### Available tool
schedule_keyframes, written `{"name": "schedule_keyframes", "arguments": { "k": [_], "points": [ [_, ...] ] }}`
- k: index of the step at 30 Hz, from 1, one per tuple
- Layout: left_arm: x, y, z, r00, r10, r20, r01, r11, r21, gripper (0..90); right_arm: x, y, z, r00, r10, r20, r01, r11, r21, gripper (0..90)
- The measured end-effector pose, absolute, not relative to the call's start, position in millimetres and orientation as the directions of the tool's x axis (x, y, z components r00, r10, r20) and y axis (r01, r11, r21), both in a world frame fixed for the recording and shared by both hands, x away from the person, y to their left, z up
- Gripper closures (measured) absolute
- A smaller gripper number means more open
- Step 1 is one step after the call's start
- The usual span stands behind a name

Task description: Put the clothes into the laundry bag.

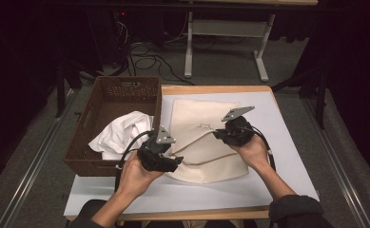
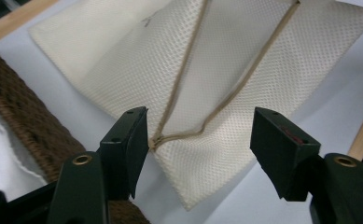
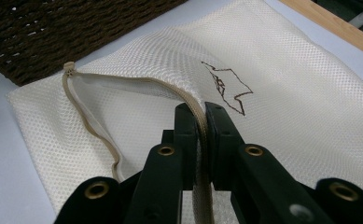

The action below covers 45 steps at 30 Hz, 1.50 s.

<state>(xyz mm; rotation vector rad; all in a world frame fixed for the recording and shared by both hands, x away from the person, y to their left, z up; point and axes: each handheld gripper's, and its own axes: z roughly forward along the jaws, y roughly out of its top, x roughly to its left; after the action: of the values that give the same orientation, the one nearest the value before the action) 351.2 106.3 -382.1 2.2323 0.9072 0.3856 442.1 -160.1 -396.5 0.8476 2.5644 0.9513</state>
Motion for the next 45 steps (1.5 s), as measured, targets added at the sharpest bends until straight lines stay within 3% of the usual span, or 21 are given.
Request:
{"name": "schedule_keyframes", "arguments": {
  "k": [45],
  "points": [
    [384, 180, -343, 0.573, 0.819, 0.032, 0.578, -0.431, 0.693, 31.3, 442, -168, -396, -0.783, 0.621, -0.043, 0.434, 0.594, 0.677, 85.0]
  ]
}}
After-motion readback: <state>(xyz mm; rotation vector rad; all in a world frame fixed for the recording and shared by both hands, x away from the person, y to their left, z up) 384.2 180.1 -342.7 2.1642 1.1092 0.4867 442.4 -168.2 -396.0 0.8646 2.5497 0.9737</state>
